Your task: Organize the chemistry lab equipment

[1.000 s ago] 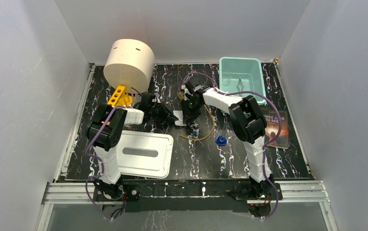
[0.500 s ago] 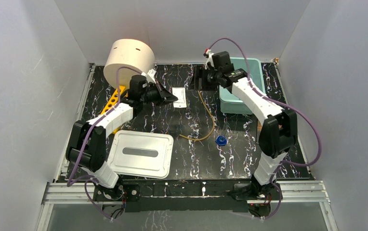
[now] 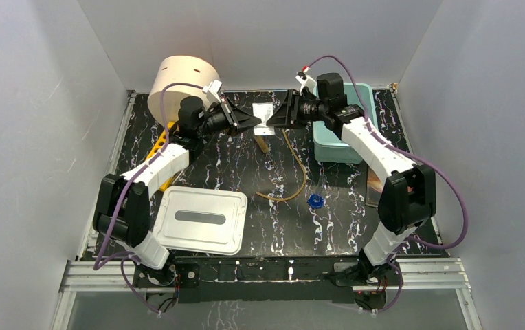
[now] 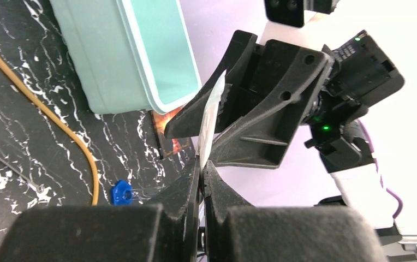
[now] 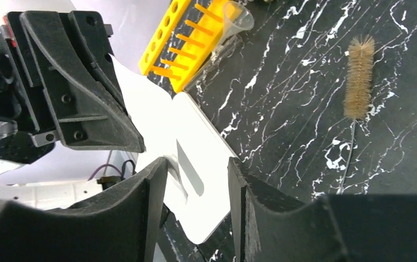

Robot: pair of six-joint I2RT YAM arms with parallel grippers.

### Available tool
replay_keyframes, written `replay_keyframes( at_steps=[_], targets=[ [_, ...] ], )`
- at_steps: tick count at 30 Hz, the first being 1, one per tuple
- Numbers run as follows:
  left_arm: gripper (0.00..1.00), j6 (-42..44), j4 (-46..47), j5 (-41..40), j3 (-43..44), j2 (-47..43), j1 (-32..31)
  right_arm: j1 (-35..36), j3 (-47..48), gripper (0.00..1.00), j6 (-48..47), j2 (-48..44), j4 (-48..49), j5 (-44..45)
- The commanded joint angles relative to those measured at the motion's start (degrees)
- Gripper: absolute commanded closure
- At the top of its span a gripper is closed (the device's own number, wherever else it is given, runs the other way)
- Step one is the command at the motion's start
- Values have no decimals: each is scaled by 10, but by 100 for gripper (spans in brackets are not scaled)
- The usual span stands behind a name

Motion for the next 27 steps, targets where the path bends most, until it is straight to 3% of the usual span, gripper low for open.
replay_keyframes(
  at_steps=[1, 4, 12, 15, 20, 21, 25, 27],
  targets=[
    [100, -38, 67, 27, -1, -28, 2, -16, -19, 51, 52, -41, 96, -52],
    [100, -38, 68, 29, 0, -26, 2, -16, -25, 56, 66, -37, 113, -67],
    [100, -28, 54, 23, 2, -22, 2, -16, -31, 56, 122, -31, 194, -120],
    [100, -20, 44, 20, 8, -19, 2, -17, -24, 70, 123, -25, 199, -127],
    [86, -33, 67, 30, 24, 7, 1, -35, 7, 100, 89, -20, 160, -109],
    [79, -26, 58, 29, 29, 9, 1, -40, 16, 100, 81, -18, 152, -106],
    [35, 2, 18, 20, 35, 5, 1, -64, 49, 100, 23, -17, 87, -75],
    [25, 25, -27, 3, 37, 3, 1, -85, 60, 100, -13, -19, 53, -49]
  ],
)
